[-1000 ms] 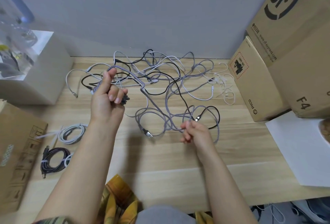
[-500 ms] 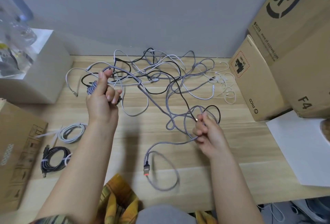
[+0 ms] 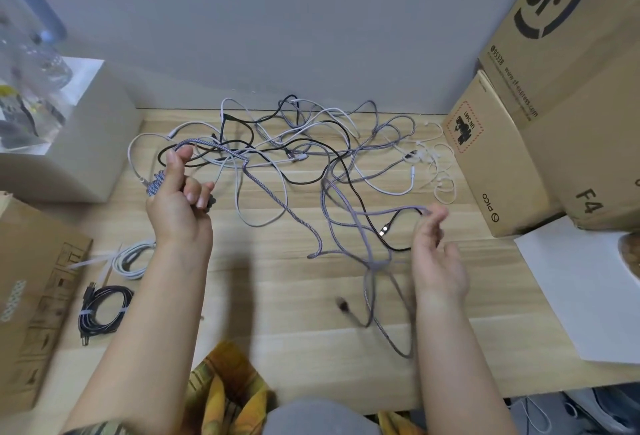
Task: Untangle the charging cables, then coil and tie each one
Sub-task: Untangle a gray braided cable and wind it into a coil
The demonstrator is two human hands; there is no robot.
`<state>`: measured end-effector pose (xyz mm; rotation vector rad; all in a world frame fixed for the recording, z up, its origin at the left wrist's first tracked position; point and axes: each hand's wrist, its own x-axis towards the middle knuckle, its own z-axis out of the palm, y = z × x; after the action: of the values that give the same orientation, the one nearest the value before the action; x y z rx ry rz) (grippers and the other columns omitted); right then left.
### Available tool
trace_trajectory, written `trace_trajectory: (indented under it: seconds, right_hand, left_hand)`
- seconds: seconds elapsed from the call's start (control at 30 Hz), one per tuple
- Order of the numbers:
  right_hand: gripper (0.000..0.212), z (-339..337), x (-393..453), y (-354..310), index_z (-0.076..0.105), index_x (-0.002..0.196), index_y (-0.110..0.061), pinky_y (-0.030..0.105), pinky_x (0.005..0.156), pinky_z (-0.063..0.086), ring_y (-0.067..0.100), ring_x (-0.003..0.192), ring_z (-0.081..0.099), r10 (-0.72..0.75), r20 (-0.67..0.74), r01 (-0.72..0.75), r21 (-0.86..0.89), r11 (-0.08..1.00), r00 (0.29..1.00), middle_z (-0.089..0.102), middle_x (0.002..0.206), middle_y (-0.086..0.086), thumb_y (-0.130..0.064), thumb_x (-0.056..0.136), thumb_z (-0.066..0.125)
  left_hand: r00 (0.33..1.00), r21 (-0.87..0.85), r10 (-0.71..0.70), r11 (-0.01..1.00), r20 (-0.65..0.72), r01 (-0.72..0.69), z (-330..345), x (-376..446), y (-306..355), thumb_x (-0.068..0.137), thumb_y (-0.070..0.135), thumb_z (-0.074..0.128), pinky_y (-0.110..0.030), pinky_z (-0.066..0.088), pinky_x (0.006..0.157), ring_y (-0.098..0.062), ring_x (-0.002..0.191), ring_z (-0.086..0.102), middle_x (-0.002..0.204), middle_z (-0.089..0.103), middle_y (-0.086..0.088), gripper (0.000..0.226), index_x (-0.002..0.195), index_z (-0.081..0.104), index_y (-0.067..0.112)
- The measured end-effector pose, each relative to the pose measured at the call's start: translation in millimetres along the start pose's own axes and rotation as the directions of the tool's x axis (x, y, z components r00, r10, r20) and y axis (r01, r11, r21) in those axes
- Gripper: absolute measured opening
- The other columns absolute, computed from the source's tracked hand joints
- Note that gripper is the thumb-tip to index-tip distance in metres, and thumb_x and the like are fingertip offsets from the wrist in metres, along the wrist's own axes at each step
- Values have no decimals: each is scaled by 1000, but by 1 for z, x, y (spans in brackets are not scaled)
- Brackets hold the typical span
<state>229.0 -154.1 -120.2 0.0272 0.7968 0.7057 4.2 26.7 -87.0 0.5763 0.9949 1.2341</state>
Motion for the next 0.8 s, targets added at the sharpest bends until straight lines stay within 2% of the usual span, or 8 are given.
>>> trace_trajectory:
  seconds: [0.1,0.23,0.33,0.5,0.57,0.63,0.73,0.8]
  right_hand:
    - [25,-17,8,3,50,88,-3,38,87,47,25,96,57,-169,6,142,-575,806,986,57,100,16,-22,100,39]
    - [12,-40,9,3,57,89,-12,26,63,49,13,64,57,-134,0,2,-1000,19,991,59,82,5,-20,95,51]
    - [7,-45,-1,14,63,87,-15,19,49,40,12,57,50,19,74,74,-859,-507,997,58,76,0,-22,89,62]
    - [19,-68,-3,33,67,95,-27,22,63,37,8,73,50,136,4,134,-166,-977,991,51,77,-13,-23,77,71]
    - [12,-67,-9,38,65,71,-29,23,58,33,9,67,47,188,45,189,-19,-982,981,50,68,-12,-23,81,65]
    - [35,-62,-10,38,54,52,-24,19,49,27,3,50,39,282,21,273,-329,-904,959,43,50,-12,-17,84,65]
    - [21,-39,-19,41,61,64,-20,17,49,27,1,46,37,398,81,292,-813,-503,914,45,58,-7,-14,83,68]
    - [14,-23,-23,38,66,65,-19,15,46,31,4,45,39,431,145,198,-977,-80,891,46,61,-1,-20,66,80]
  left_hand:
    - [1000,20,-8,1000,17,7,4,-4,-5,97,34,47,-16,42,62,-7,36,24,37,25,12,21,90,61,20]
    - [999,34,-37,999,29,36,8,-8,-12,97,32,47,-16,42,61,-7,35,24,36,25,11,20,88,62,20]
    - [998,36,-53,998,28,52,8,-8,-13,96,33,48,-17,43,62,-7,35,23,37,25,11,21,88,62,20]
    - [998,38,-60,998,37,58,9,-9,-12,96,32,49,-16,43,62,-7,36,23,37,24,12,20,87,62,21]
    - [998,41,-55,998,38,53,10,-10,-11,96,32,49,-16,43,61,-7,36,23,37,24,12,20,87,63,21]
    - [998,49,-48,998,43,46,8,-11,-9,96,32,49,-16,43,61,-7,37,23,37,24,11,21,86,63,21]
    - [997,61,-53,997,54,50,7,-12,-10,96,33,50,-16,42,60,-7,37,23,38,24,11,21,85,63,20]
    - [996,74,-59,996,62,55,7,-13,-10,96,32,50,-16,40,59,-7,36,23,37,23,12,22,84,63,19]
